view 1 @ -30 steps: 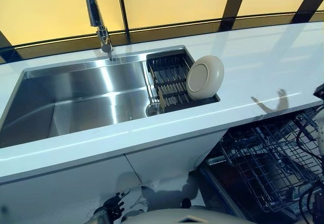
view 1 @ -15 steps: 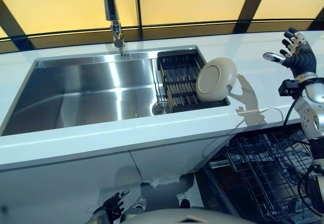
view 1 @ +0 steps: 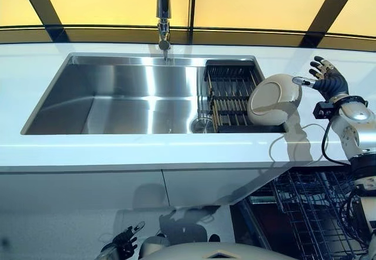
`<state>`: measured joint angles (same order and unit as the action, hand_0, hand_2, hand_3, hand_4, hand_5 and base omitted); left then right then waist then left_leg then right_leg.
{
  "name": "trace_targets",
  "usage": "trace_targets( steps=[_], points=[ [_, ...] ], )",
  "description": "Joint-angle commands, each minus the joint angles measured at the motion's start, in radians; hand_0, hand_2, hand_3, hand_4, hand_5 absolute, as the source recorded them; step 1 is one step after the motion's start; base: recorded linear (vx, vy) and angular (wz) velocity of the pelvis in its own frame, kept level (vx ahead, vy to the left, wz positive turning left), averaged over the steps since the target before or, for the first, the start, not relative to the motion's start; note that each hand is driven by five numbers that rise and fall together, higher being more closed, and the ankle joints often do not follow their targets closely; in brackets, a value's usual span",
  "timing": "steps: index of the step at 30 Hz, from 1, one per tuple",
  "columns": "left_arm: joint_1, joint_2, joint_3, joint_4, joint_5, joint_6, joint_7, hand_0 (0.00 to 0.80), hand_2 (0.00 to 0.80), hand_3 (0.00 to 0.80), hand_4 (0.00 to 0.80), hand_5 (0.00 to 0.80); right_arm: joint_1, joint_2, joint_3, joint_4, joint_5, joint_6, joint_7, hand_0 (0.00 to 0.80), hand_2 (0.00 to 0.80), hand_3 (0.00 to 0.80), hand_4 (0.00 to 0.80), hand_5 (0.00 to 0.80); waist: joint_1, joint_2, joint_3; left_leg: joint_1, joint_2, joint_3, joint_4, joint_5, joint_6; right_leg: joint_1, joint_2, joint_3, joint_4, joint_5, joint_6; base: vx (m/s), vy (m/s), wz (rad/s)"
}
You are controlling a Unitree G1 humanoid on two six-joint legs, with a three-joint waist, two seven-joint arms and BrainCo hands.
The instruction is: Take plates into dishwasher
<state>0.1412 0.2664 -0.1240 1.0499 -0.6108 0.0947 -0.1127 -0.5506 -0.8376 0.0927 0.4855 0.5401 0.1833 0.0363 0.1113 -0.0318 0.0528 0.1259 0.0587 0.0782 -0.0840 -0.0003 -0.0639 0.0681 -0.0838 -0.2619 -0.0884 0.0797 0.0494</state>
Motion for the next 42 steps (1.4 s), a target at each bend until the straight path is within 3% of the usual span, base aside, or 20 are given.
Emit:
trace_targets(
  steps=[1,17,42],
  points=[
    [-0.035,0.038,-0.014,0.009,0.017,-0.019,-0.024,0.0,0.0,0.0,0.0,0.0,-0.153,-0.017,0.051,0.048,-0.002,-0.032,-0.004,0.0,0.0,0.0,0.0,0.0,0.017,-0.02,-0.003,-0.037,-0.046,0.02,0.007,-0.02,0.038,0.05,-0.012,-0.048,0.053,-0.1,0.027,0.0,0.0,0.0],
    [-0.028,0.042,0.002,0.01,0.027,-0.022,-0.036,0.0,0.0,0.0,0.0,0.0,-0.124,-0.021,0.023,0.059,-0.001,-0.031,-0.006,0.0,0.0,0.0,0.0,0.0,0.005,-0.009,0.001,-0.034,-0.039,0.034,0.007,-0.021,0.034,0.048,-0.014,-0.042,0.05,-0.098,0.03,0.0,0.0,0.0],
    [-0.04,0.029,0.003,0.014,0.014,-0.036,-0.036,0.0,0.0,0.0,0.0,0.0,-0.07,0.07,0.04,0.09,0.048,-0.014,0.069,0.0,0.0,0.0,0.0,0.0,-0.008,0.007,0.02,-0.034,-0.033,0.051,0.007,-0.02,0.031,0.038,-0.022,-0.037,0.054,-0.096,0.029,0.0,0.0,0.0]
  ],
)
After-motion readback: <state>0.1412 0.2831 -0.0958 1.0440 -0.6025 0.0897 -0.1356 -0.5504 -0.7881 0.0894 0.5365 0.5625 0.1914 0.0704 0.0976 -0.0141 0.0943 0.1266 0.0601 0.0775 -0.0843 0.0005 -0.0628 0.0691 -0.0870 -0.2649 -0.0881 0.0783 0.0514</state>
